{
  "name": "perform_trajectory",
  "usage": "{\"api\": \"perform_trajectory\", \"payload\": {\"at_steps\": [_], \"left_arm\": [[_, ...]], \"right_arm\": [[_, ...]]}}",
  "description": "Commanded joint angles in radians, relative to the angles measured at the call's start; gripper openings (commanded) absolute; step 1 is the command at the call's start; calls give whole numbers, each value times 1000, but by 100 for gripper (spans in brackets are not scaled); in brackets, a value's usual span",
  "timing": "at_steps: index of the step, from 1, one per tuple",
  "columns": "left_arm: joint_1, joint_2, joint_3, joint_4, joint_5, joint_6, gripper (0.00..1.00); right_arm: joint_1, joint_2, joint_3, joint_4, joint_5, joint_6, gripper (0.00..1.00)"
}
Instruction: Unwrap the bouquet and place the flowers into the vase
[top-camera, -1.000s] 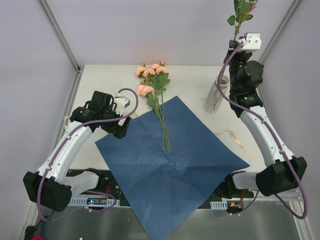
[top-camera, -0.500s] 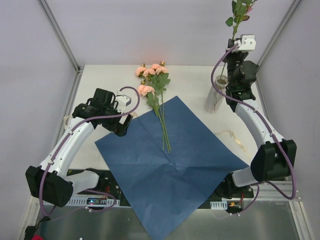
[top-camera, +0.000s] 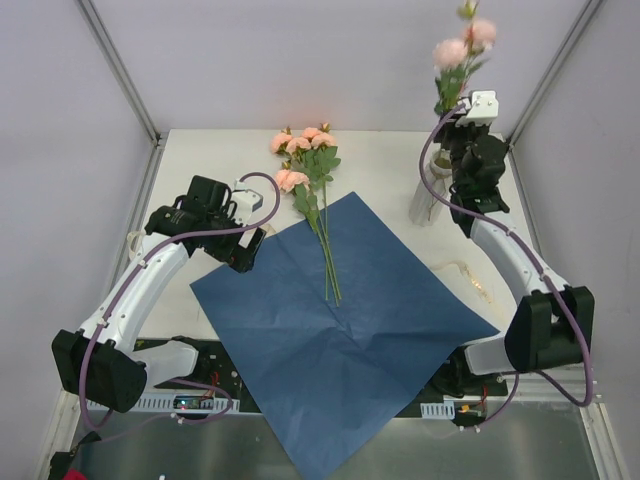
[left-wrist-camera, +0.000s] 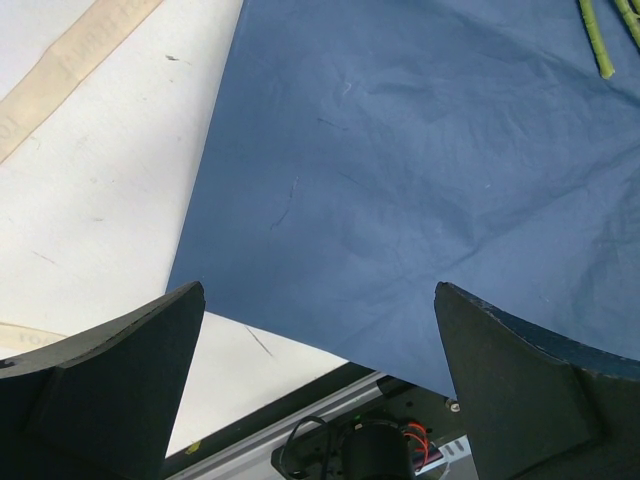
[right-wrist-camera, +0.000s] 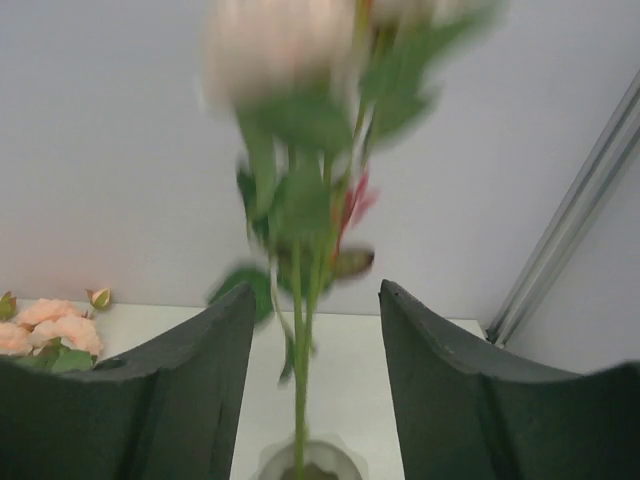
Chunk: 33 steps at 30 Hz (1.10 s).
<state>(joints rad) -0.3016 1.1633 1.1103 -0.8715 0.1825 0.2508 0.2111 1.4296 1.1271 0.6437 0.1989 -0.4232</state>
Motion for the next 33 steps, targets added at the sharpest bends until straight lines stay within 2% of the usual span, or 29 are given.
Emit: {"api": "perform_trajectory", "payload": {"at_steps": [1, 2, 6, 9, 12, 13, 15, 16, 18, 19, 20, 22, 25, 27, 28, 29, 31, 33], "left_arm": [[-5, -19, 40, -6, 21, 8, 99], [-5, -22, 40, -6, 20, 5, 99], [-5, -40, 42, -7, 21, 7, 99], [-5, -51, 40, -6, 18, 8, 99], [-5, -57, 40, -7, 20, 7, 99], [-5, -59, 40, -6, 21, 8, 99], [-5, -65, 39, -7, 21, 10, 99], [-5, -68, 39, -6, 20, 8, 99], [-5, -74, 39, -6, 12, 10, 99], [-5, -76, 37, -7, 11, 11, 99], [-5, -82, 36, -7, 2, 13, 99], [-5, -89, 34, -6, -5, 19, 99], [-5, -94, 26, -7, -15, 27, 99], [-5, -96, 20, -6, -23, 31, 99], [-5, -93, 17, -6, -21, 31, 99], [-5, -90, 16, -6, -21, 31, 99], [-5, -86, 8, -6, -20, 31, 99], [-5, -80, 2, 0, -21, 33, 99]], "right_arm": [[16, -161, -9, -76, 23, 40, 61], [20, -202, -13, -113, 20, 59, 68], [102, -300, -44, -187, 80, -18, 73], [224, -357, -49, -249, 129, -41, 75], [341, -357, -12, -355, 201, -46, 83], [365, -347, 2, -386, 206, -40, 98], [389, -287, 58, -519, 151, 21, 96], [376, -258, 80, -568, 96, 152, 96], [369, -154, 126, -677, -63, 251, 96], [367, -121, 131, -694, -110, 340, 96], [364, -57, 128, -694, -251, 359, 96], [366, 17, 137, -687, -366, 382, 96], [410, 159, 192, -745, -320, 365, 95], [425, 251, 215, -777, -259, 359, 86], [428, 276, 239, -788, -245, 362, 74], [432, 326, 255, -796, -216, 360, 68], [439, 370, 284, -815, -205, 359, 62], [453, 423, 324, -828, -144, 350, 61]]}}
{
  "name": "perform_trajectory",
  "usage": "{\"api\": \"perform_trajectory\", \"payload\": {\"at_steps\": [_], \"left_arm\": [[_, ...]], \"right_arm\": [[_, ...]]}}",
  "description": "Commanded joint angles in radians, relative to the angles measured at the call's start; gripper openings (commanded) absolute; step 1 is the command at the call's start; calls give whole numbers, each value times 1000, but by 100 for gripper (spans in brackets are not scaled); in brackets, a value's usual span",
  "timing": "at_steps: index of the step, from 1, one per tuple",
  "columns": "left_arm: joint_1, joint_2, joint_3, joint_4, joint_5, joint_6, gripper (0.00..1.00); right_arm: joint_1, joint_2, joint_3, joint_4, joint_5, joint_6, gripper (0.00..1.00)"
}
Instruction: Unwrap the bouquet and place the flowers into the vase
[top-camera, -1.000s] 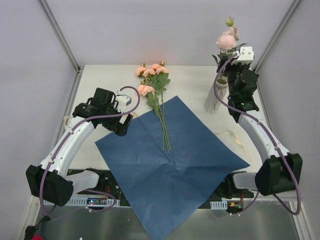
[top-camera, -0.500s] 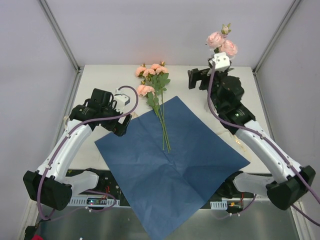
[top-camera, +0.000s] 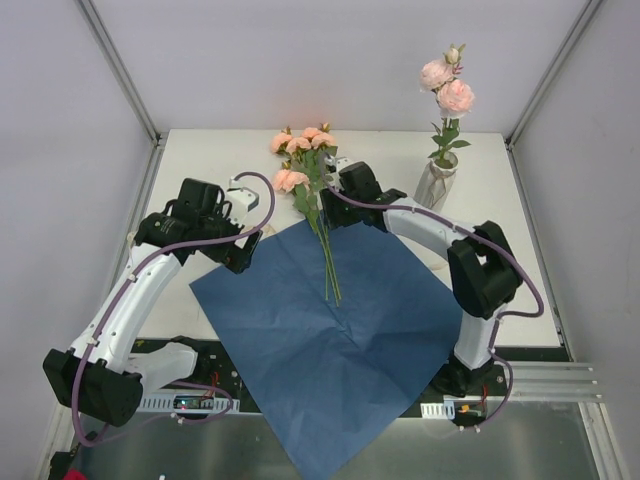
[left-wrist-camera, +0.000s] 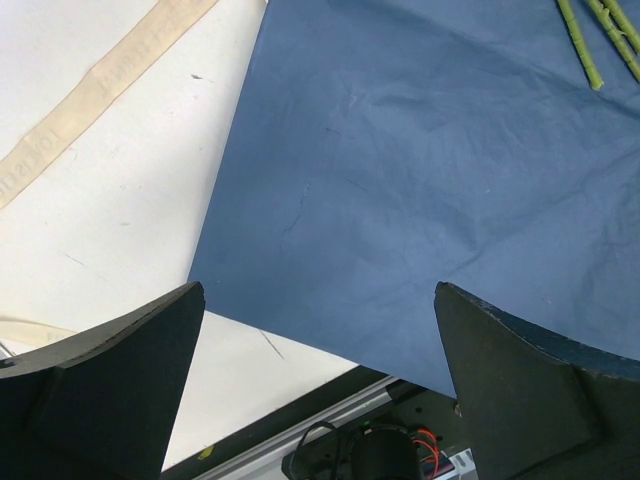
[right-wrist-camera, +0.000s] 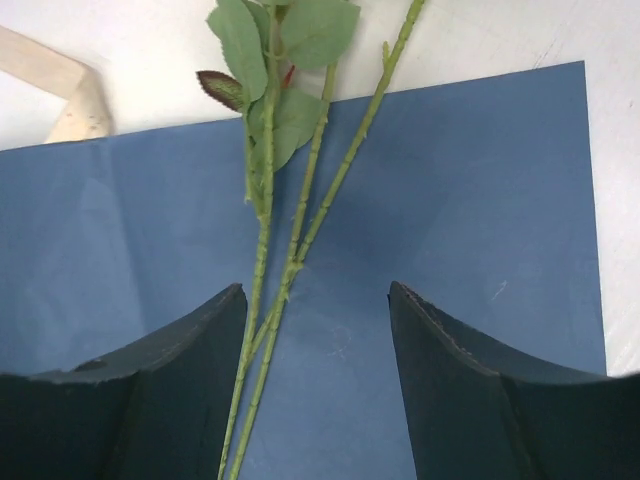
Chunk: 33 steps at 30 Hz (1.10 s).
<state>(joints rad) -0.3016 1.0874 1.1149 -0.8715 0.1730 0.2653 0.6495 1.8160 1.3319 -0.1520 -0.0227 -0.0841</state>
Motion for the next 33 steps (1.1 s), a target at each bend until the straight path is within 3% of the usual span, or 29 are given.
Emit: {"api": "perform_trajectory", "payload": {"at_steps": [1, 6, 10, 12, 25, 33], "left_arm": [[-5, -3, -4, 2, -10, 17, 99], [-5, 6, -15, 12, -6, 20, 99], [-5, 14, -24, 17, -10, 26, 99], [-5, 16, -30, 19, -12, 29, 99], [-5, 23, -50, 28, -18, 35, 99], [-5, 34, -63, 31, -4, 35, 99]], "right_arm": [[19, 55, 131, -43, 84, 9, 61], [47, 141, 162, -37, 125, 0, 56], [50, 189, 167, -15, 165, 3, 40], [52, 203, 177, -12, 187, 4, 38], [52, 310, 243, 15, 211, 60, 39], [65, 232, 139, 87, 277, 67, 41]]}}
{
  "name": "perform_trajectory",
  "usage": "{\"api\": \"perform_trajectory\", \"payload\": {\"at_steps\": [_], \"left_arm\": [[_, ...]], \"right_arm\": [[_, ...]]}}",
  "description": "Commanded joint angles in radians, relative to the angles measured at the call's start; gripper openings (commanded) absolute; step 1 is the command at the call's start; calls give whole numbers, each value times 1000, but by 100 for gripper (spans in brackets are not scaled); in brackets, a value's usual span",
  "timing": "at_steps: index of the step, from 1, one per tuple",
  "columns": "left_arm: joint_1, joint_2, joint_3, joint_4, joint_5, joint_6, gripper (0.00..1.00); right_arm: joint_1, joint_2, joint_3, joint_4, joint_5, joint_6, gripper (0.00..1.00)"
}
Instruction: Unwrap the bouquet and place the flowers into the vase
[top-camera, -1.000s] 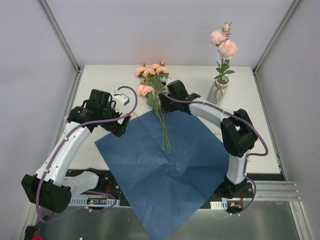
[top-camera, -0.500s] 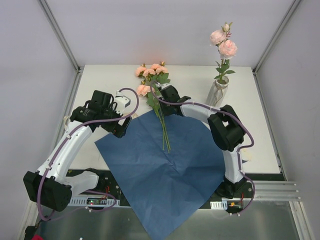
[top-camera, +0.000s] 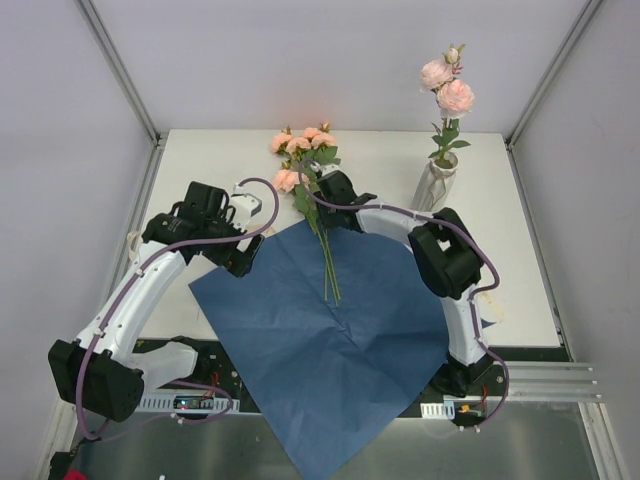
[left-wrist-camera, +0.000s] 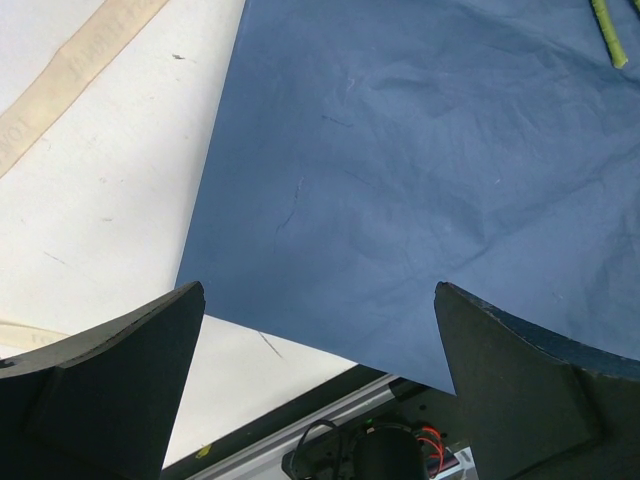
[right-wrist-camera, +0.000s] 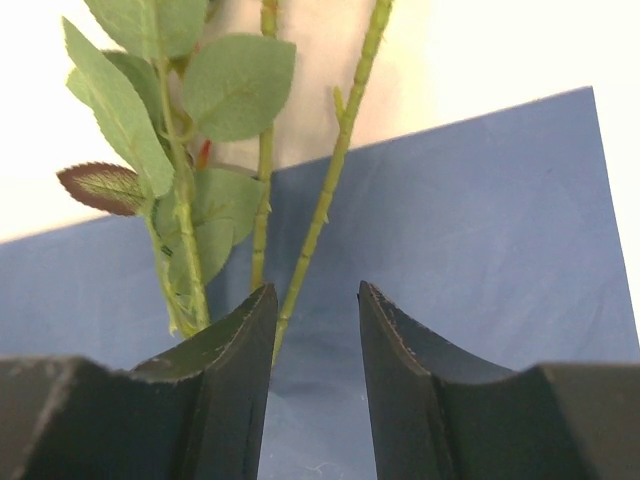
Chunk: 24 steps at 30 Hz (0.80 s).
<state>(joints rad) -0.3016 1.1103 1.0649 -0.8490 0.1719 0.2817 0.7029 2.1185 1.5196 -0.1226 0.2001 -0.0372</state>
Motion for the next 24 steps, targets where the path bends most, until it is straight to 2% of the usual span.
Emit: {"api": "perform_trajectory", "payload": {"at_steps": [1, 15, 24], "left_arm": [[-5, 14, -14, 10, -2, 20, 99], [-5, 10, -25, 13, -3, 24, 99], [-5, 2, 3, 24, -40, 1, 99]], "right_arm": [[13, -87, -55, 66, 68, 22, 42], [96, -222, -202, 211, 96, -61, 43], [106, -151, -147, 179, -10, -70, 43]]}}
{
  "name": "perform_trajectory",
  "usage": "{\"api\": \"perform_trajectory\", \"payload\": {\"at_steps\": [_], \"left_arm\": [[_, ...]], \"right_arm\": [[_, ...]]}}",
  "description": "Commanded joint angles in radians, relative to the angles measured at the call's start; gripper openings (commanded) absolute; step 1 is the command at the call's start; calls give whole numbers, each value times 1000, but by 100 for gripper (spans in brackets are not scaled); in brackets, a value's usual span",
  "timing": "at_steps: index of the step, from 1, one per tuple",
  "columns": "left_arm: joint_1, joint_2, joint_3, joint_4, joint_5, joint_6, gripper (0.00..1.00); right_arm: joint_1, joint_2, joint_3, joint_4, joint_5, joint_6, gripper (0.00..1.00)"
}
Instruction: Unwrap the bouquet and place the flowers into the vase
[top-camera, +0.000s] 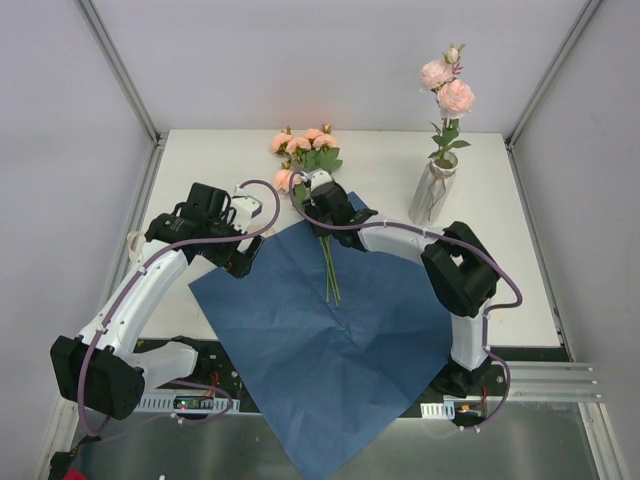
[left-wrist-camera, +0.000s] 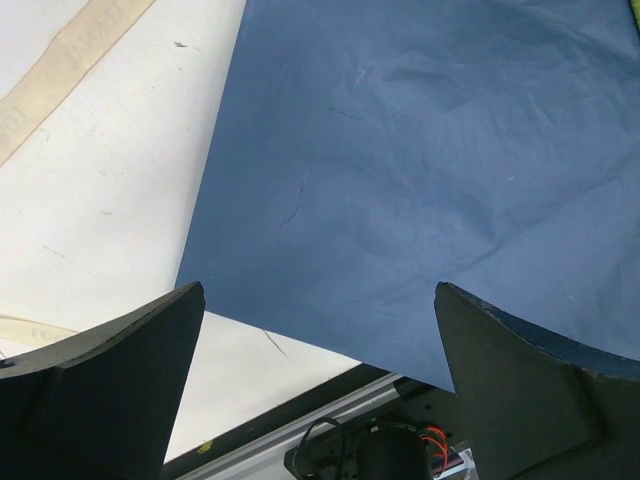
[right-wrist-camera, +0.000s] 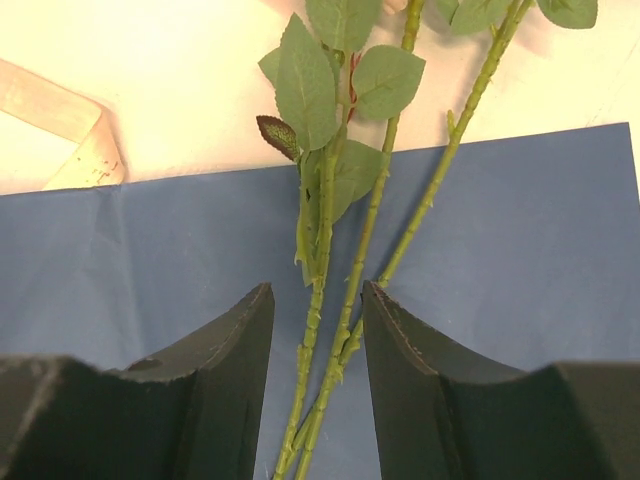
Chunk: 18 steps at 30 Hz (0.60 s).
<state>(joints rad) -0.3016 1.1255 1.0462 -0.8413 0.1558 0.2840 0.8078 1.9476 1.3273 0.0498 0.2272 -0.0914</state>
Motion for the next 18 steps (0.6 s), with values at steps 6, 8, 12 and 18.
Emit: {"api": "perform_trajectory", "payload": {"at_steps": [6, 8, 12, 18], "left_arm": [[-5, -33, 17, 15, -35, 9, 99], [-5, -38, 17, 15, -39, 14, 99], [-4, -46, 15, 11, -48, 18, 99], [-5, -47, 9, 13, -52, 21, 99]], "right_arm": [[-5, 66, 76, -11, -54, -8, 43], [-7, 83, 93, -24, -69, 1, 43], [-13, 116, 98, -27, -91, 22, 43], [-19, 155, 113, -45, -101, 42, 42]]}}
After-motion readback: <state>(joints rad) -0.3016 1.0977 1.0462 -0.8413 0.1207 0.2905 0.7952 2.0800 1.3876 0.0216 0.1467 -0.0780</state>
